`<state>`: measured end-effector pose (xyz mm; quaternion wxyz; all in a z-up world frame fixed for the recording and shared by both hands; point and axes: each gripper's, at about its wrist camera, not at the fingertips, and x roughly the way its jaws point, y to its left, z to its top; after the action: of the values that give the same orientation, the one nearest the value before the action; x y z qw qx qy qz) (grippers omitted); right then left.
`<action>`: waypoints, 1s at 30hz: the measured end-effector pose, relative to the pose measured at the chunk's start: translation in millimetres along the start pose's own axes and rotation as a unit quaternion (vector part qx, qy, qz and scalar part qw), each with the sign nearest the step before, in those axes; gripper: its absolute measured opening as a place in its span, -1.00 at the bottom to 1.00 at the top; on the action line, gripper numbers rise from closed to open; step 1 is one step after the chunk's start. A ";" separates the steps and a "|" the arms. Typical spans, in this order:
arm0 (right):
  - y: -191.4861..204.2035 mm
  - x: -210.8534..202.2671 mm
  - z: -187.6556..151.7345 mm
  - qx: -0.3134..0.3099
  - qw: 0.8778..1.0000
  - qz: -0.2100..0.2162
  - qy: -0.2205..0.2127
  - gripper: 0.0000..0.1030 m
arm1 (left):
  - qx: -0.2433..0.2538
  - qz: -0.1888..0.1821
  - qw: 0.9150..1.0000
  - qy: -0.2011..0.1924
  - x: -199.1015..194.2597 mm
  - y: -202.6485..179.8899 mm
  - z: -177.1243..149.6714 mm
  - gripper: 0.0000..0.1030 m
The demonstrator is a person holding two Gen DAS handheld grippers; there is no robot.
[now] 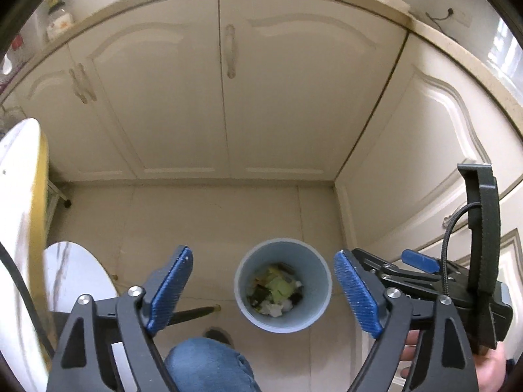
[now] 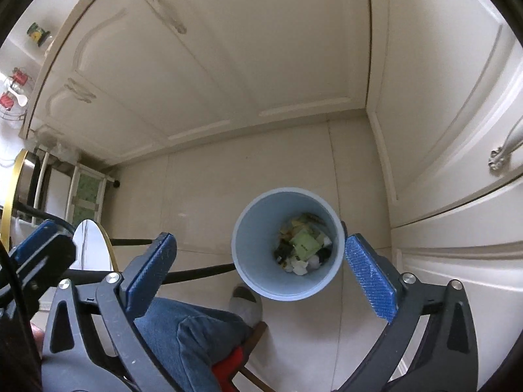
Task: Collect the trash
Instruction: 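Open both tools over the blue bin, then move both open tools back over the table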
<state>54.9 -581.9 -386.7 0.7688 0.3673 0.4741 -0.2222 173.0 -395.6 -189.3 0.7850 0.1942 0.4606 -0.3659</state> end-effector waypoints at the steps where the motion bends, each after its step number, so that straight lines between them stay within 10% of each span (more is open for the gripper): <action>1: 1.8 -3.2 -0.8 0.000 1.000 0.001 -0.002 1.00 | 0.003 0.002 1.000 -0.005 -3.6 -1.8 -1.3 0.70; 16: 58.4 -112.6 2.9 -0.016 0.992 0.044 -0.115 1.00 | -0.005 0.004 0.990 -0.143 -157.9 34.7 -49.2 0.83; 30: 211.6 -221.0 -22.9 -0.138 0.958 0.136 -0.211 1.00 | -0.072 0.073 0.965 -0.240 -282.0 119.7 -129.6 0.99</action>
<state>88.1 -432.0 -121.1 0.9174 0.2633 0.2729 -0.1205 101.0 -122.2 -14.0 0.9089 0.0774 0.2686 -0.3095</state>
